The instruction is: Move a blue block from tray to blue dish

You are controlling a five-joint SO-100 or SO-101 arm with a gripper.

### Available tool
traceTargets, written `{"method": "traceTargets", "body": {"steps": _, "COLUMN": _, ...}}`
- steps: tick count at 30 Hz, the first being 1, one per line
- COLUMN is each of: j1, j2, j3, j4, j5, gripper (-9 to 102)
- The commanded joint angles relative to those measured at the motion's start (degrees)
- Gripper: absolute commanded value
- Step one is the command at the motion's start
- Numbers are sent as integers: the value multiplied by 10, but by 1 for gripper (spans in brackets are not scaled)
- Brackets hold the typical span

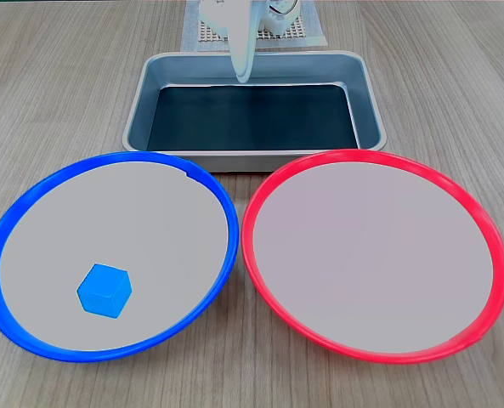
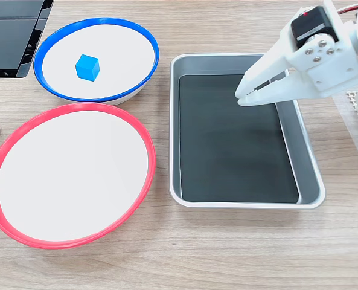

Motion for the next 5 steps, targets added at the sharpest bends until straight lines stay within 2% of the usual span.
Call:
{"method": "traceTargets", "body": {"steps": 1, "j1": 4, "j2": 14, "j3": 1, "j4": 0, "j5": 2, "gripper": 0}}
{"method": "traceTargets", "body": {"steps": 5, "j1": 4, "j2": 14, "j3": 1, "j4": 0, "j5": 2, "gripper": 0}}
